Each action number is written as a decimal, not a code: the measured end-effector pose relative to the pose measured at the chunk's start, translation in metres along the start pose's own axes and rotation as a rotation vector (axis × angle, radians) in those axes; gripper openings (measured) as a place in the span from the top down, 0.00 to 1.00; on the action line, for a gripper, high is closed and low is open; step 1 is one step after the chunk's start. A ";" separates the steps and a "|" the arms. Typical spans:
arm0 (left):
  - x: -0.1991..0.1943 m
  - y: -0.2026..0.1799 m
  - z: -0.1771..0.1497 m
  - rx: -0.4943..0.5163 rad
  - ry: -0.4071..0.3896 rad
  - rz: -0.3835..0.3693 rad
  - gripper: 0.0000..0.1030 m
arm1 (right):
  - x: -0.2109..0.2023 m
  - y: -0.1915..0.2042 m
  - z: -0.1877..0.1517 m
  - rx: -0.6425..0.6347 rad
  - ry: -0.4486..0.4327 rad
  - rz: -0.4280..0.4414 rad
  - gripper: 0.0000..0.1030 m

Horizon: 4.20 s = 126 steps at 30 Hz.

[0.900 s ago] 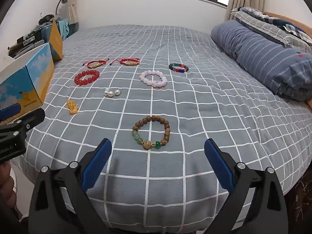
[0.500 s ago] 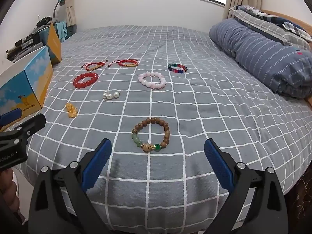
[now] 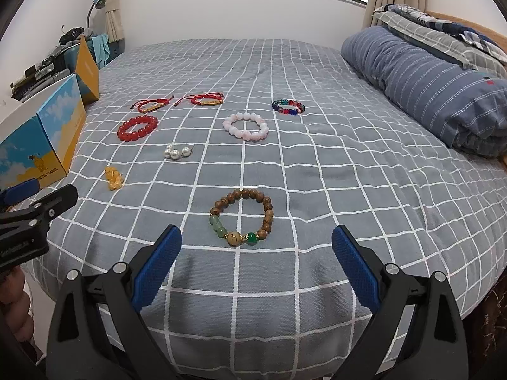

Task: Organize jewelry
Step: 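Move both tools toward the bracelets on the bed, then grasp the red bead bracelet with the left tool while the right tool grasps the pink-white bracelet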

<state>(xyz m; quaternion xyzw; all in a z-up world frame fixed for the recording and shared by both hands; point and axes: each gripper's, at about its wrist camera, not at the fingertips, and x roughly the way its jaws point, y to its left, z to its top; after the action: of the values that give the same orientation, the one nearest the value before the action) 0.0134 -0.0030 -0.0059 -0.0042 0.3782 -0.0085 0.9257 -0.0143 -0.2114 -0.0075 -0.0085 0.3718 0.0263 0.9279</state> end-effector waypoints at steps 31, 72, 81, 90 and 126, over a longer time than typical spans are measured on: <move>0.000 0.016 -0.001 -0.018 -0.026 0.018 0.05 | 0.019 0.018 0.002 -0.042 0.058 -0.014 0.11; 0.130 0.008 0.121 0.015 0.098 0.059 0.05 | 0.108 -0.018 0.126 -0.021 0.052 -0.065 0.11; 0.175 0.021 0.125 -0.019 0.179 0.068 0.05 | 0.164 -0.024 0.132 0.031 0.192 0.002 0.19; 0.177 0.025 0.123 -0.041 0.191 -0.011 0.15 | 0.183 -0.026 0.132 0.082 0.238 0.054 0.40; 0.122 0.016 0.131 -0.004 0.181 -0.090 0.87 | 0.134 -0.025 0.150 0.070 0.164 0.132 0.89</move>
<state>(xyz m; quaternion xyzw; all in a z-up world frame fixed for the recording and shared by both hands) 0.1921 0.0105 0.0022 -0.0222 0.4597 -0.0498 0.8864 0.1873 -0.2258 0.0080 0.0461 0.4469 0.0734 0.8904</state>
